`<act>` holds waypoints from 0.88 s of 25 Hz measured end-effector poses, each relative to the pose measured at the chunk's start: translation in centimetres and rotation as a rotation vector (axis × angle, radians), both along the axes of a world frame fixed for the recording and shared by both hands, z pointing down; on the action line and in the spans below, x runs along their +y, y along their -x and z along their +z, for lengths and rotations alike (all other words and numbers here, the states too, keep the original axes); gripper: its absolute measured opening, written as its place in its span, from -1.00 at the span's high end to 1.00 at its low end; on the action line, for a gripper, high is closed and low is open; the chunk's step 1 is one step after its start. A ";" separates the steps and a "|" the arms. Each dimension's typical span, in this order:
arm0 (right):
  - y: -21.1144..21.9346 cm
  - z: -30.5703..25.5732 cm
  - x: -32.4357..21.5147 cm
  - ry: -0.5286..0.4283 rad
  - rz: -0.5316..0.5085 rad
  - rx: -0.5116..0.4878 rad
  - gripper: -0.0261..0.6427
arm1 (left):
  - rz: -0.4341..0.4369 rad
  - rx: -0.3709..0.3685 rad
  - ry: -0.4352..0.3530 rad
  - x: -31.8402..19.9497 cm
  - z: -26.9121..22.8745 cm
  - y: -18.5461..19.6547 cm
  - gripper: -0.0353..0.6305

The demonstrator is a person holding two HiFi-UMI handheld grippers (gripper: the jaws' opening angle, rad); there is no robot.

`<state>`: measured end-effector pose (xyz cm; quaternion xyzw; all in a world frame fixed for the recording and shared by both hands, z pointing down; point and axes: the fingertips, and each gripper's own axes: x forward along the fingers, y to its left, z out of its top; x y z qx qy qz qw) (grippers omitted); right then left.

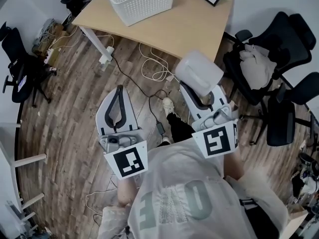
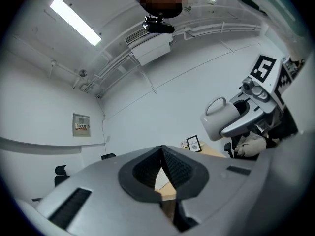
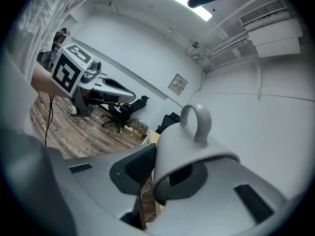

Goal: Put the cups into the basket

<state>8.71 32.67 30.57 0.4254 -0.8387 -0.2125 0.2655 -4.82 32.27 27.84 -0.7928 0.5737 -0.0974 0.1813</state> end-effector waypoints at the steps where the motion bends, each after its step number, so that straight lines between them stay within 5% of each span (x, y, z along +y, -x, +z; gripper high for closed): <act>1: -0.2 0.1 -1.2 -0.002 -0.001 -0.006 0.79 | 0.004 -0.005 -0.010 -1.2 -0.2 -0.4 0.87; 14: -0.5 -1.6 -21.8 -0.005 -0.109 -0.064 0.79 | -0.099 -0.048 0.016 -20.5 -1.7 -1.4 0.87; 22: -1.1 -1.0 -27.8 0.035 -0.121 -0.107 0.79 | -0.113 -0.067 0.034 -26.4 -1.9 -1.9 0.87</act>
